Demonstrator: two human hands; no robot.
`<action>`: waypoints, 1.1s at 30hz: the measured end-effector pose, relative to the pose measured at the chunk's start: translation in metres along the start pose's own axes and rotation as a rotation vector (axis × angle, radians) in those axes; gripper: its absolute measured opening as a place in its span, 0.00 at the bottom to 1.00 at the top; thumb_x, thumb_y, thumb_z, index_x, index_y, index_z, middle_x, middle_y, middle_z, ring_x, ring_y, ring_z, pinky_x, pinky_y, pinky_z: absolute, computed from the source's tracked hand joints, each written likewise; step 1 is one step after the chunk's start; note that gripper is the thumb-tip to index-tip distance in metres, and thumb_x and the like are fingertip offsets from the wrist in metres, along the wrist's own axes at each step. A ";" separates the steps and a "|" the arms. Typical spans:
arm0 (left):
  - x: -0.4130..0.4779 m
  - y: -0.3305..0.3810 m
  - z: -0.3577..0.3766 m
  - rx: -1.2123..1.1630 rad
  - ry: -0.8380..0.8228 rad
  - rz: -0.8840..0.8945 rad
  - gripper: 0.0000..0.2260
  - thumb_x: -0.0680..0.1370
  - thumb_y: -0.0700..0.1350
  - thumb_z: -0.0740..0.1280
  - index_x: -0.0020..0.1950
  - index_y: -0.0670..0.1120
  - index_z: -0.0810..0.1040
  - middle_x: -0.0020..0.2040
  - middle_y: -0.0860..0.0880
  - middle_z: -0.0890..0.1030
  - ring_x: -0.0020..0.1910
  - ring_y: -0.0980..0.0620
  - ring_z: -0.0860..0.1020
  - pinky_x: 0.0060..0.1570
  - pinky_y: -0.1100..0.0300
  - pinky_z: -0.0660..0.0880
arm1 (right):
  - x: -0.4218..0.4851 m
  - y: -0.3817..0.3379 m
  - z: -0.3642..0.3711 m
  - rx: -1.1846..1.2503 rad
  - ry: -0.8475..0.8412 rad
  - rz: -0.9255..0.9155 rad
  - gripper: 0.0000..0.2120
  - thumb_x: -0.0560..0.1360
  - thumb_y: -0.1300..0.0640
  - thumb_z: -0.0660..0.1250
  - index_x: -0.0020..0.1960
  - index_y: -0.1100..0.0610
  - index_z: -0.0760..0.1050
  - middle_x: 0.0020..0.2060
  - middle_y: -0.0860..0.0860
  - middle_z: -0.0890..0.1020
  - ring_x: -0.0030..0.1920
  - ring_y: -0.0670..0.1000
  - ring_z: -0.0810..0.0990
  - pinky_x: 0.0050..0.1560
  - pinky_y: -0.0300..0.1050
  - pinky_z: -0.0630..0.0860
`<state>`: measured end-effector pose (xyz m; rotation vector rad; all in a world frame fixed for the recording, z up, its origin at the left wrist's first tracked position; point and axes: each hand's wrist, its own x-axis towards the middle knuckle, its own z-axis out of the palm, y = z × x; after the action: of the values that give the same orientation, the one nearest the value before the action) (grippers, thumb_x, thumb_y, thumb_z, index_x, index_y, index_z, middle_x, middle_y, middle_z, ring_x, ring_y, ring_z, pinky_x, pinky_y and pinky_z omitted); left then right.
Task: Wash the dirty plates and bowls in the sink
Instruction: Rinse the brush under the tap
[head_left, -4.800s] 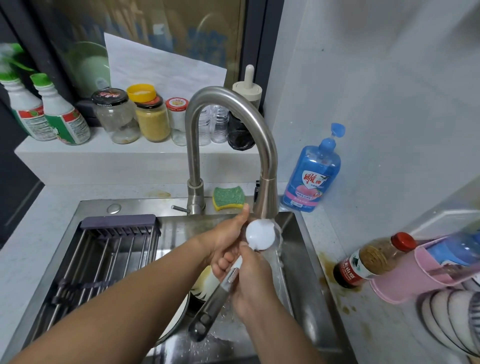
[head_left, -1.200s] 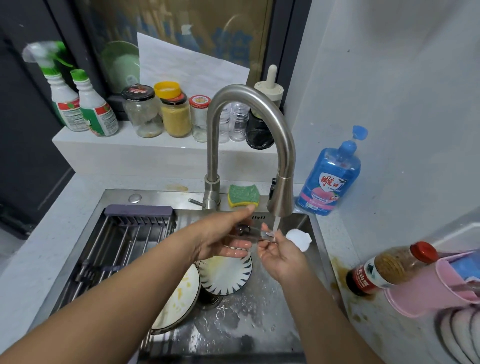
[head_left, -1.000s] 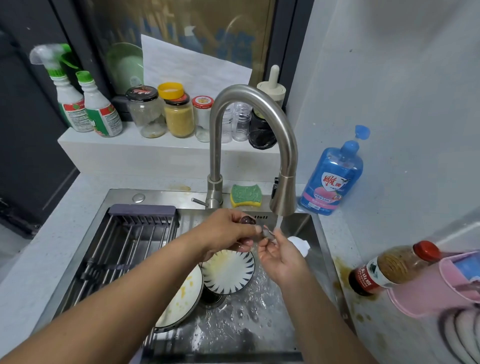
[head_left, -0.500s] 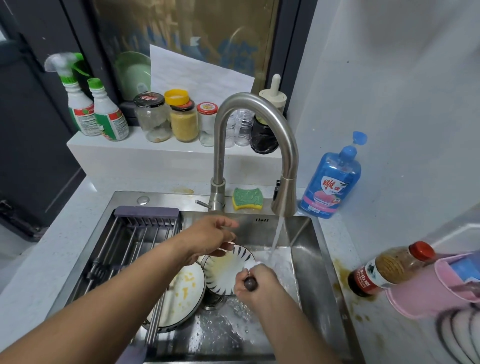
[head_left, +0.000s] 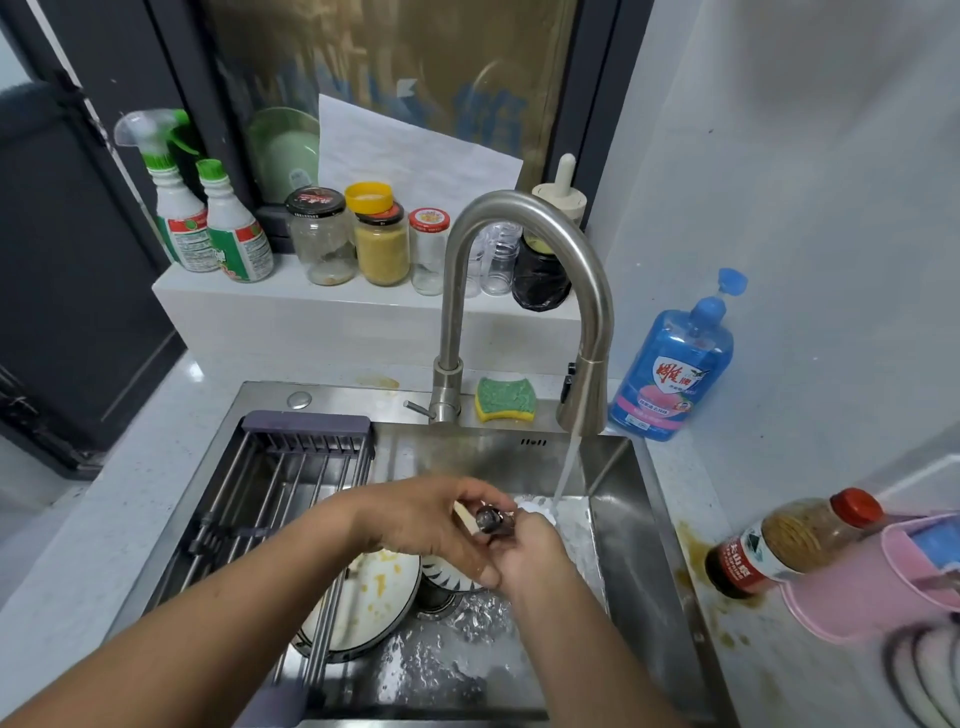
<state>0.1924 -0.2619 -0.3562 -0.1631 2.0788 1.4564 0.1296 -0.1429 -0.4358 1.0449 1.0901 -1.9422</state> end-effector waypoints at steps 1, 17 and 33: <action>-0.001 -0.001 0.000 -0.046 0.019 0.011 0.34 0.69 0.35 0.80 0.71 0.56 0.75 0.58 0.53 0.78 0.48 0.56 0.83 0.56 0.60 0.80 | -0.001 0.000 0.000 0.009 -0.009 0.006 0.17 0.84 0.57 0.55 0.62 0.69 0.73 0.52 0.64 0.82 0.57 0.65 0.82 0.47 0.57 0.82; 0.013 -0.051 -0.012 -0.119 0.226 -0.089 0.26 0.75 0.27 0.68 0.60 0.57 0.78 0.52 0.47 0.78 0.45 0.49 0.78 0.51 0.53 0.74 | -0.024 0.010 -0.011 -0.051 -0.048 0.054 0.06 0.83 0.65 0.56 0.51 0.62 0.71 0.35 0.55 0.74 0.29 0.48 0.72 0.22 0.34 0.69; 0.012 -0.045 0.000 -0.105 0.225 -0.087 0.25 0.72 0.30 0.74 0.60 0.56 0.78 0.51 0.48 0.80 0.46 0.47 0.80 0.49 0.52 0.73 | -0.020 -0.005 -0.020 0.148 0.002 0.030 0.04 0.84 0.66 0.57 0.52 0.64 0.69 0.45 0.58 0.74 0.37 0.51 0.75 0.22 0.38 0.75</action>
<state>0.2014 -0.2768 -0.3998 -0.4728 2.1404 1.5549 0.1414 -0.1200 -0.4228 1.1360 0.9376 -2.0223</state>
